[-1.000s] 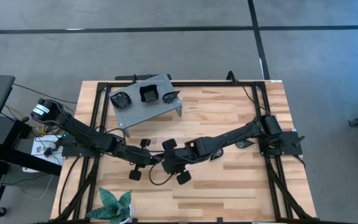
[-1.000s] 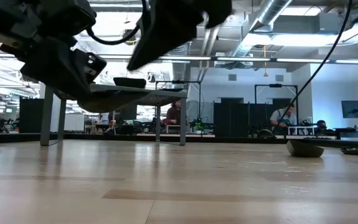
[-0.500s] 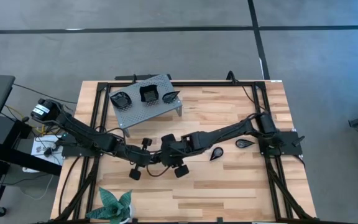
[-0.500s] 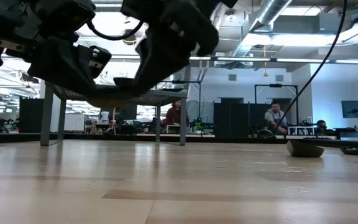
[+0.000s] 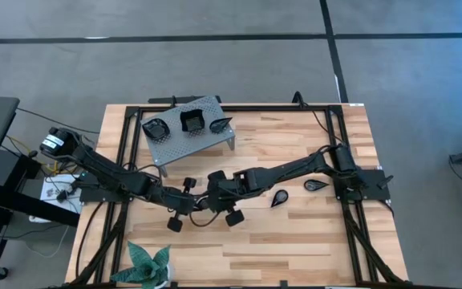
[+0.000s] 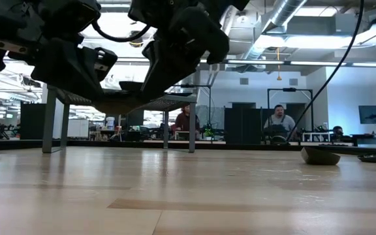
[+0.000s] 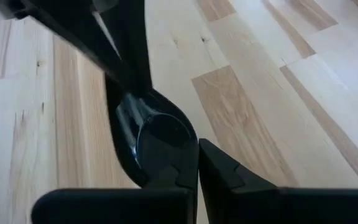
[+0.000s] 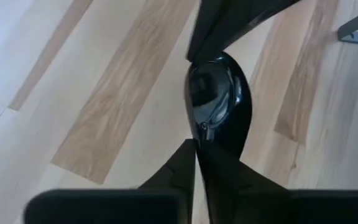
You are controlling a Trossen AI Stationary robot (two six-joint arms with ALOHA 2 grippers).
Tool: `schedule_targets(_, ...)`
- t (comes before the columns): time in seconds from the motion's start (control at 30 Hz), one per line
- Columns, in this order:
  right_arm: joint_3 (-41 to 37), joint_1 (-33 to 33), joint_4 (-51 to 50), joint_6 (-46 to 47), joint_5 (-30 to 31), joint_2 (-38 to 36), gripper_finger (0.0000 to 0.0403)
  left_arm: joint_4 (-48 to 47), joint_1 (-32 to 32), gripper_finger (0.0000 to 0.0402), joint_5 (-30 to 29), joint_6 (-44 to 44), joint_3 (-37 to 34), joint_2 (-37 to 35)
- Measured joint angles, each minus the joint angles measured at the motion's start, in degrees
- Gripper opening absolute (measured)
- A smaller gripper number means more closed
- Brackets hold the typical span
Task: Pick & Place Mini shaped plates
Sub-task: Stack the black drop-shaped plate on top of the black drop-shaped plate on the shelf
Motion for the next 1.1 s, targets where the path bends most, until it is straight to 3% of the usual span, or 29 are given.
schedule_targets(0.43, 0.0, 0.4, -4.5, 0.6, 0.1, 0.0, 0.0004, 0.9, 1.1, 0.0075, -0.7, -0.8, 0.0, 0.0)
schedule_targets(0.67, 0.2, 2.6, -12.0, 4.6, 1.1, 0.0, 0.0008, 2.2, 1.0, 0.0090, -8.7, -1.1, 0.0, -1.5)
schedule_targets(0.77, 3.0, 3.9, -20.0, 4.5, 7.8, 0.0, 0.0005, 2.5, 1.1, 0.0088, -12.4, -1.1, 0.0, -4.0)
schedule_targets(0.93, 10.0, 4.1, -35.6, 3.5, 26.8, 0.0, 0.0003, 2.4, 1.0, 0.0082, -13.3, -1.1, 0.0, -10.0)
schedule_targets(1.03, 13.2, 2.4, -40.1, -3.9, 40.7, -0.3, 0.0005, 2.2, 1.0, 0.0081, -13.3, -1.1, 0.0, -13.4)
schedule_targets(1.1, 14.3, 0.6, -40.7, -12.8, 45.0, -0.2, 0.0004, 2.2, 1.0, 0.0081, -13.3, -1.1, 0.0, -15.2)
